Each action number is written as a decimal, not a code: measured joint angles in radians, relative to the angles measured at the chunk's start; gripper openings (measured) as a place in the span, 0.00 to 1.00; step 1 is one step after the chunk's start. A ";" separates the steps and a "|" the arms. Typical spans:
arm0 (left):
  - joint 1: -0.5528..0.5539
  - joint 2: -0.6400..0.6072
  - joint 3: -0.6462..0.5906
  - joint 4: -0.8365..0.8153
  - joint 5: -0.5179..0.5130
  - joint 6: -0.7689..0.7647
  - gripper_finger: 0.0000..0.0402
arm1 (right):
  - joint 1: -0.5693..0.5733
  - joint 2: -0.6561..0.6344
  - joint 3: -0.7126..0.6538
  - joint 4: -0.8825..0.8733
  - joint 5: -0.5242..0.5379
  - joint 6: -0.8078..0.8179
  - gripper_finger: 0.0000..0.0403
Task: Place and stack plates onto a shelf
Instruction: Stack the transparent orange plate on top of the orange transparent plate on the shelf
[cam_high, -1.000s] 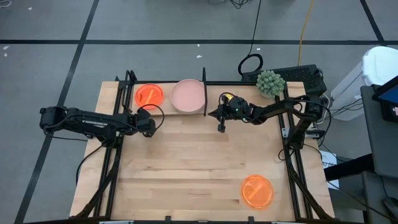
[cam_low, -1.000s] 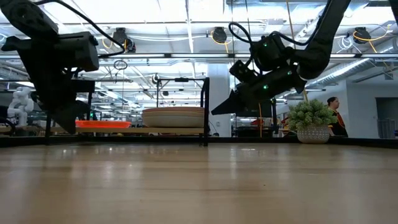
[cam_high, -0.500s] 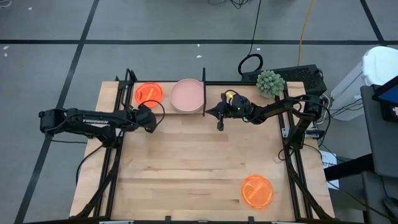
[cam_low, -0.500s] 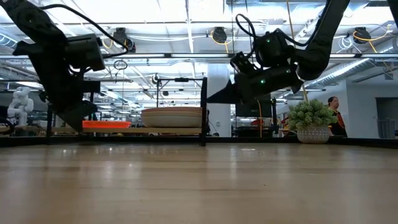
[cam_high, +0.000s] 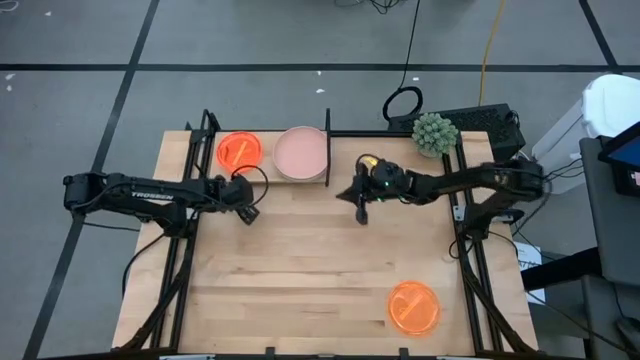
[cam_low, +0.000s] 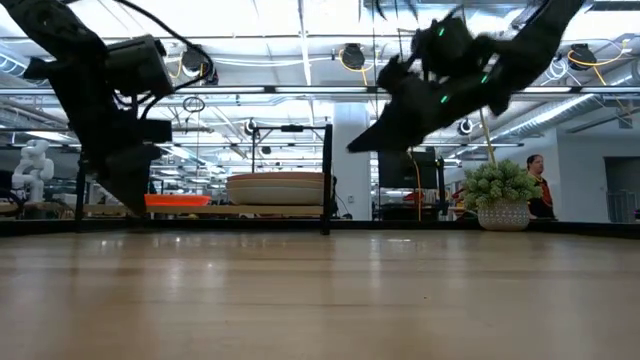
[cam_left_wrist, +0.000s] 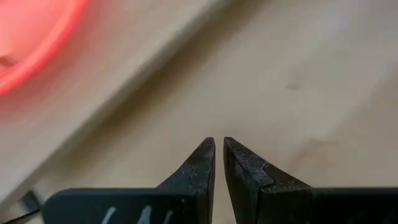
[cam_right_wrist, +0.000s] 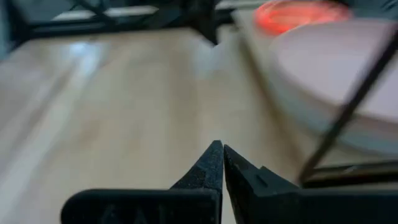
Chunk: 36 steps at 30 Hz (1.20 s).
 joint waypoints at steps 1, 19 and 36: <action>-0.019 0.000 0.006 0.000 0.006 0.002 0.10 | 0.024 -0.042 0.000 -0.067 0.001 0.011 0.00; -0.317 0.000 0.017 0.428 0.006 0.141 0.10 | 0.853 -0.366 0.007 -0.686 0.347 0.674 0.00; -0.326 0.000 0.017 0.469 0.007 0.172 0.10 | 1.249 0.049 0.391 -1.083 0.365 1.112 0.01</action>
